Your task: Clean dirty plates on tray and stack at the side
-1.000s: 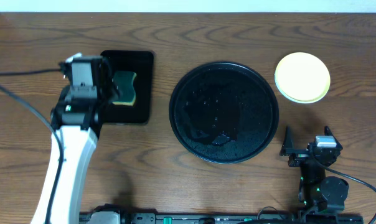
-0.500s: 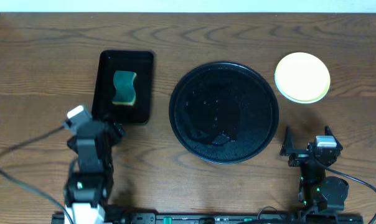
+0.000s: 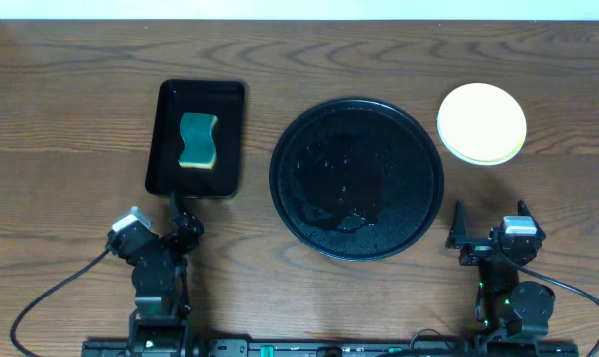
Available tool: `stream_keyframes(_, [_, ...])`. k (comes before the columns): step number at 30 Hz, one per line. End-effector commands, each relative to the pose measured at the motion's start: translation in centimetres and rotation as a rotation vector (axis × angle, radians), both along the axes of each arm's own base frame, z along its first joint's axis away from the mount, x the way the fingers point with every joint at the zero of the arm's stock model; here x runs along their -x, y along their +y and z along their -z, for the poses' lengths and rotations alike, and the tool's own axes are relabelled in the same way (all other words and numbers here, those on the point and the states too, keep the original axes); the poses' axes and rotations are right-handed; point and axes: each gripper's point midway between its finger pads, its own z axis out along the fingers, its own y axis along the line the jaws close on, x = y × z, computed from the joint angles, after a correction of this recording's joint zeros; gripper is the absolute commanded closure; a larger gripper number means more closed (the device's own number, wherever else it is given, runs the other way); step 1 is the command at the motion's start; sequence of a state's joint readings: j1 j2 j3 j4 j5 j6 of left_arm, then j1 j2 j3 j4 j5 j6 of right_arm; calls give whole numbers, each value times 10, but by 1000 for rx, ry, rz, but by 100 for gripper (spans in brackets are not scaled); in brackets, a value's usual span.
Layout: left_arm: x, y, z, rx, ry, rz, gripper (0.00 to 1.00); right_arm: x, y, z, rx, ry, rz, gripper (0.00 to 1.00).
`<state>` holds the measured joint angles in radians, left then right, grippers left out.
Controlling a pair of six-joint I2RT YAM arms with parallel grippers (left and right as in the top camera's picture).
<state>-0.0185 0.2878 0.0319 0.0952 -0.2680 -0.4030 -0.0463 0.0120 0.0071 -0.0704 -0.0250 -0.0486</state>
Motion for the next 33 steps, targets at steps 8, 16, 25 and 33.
stream_keyframes(8, [0,-31,-5,-179,-13,244,14,0,-2,0,13,-1,9,1])
stream_keyframes(16, [7,-25,-7,-186,-24,221,14,0,-2,0,13,-1,9,1])
stream_keyframes(25, [7,-30,-9,-190,-37,244,14,0,-2,0,13,-1,9,1])
stream_keyframes(33, [7,-32,-9,-250,-25,266,14,0,-2,0,13,-1,9,1])
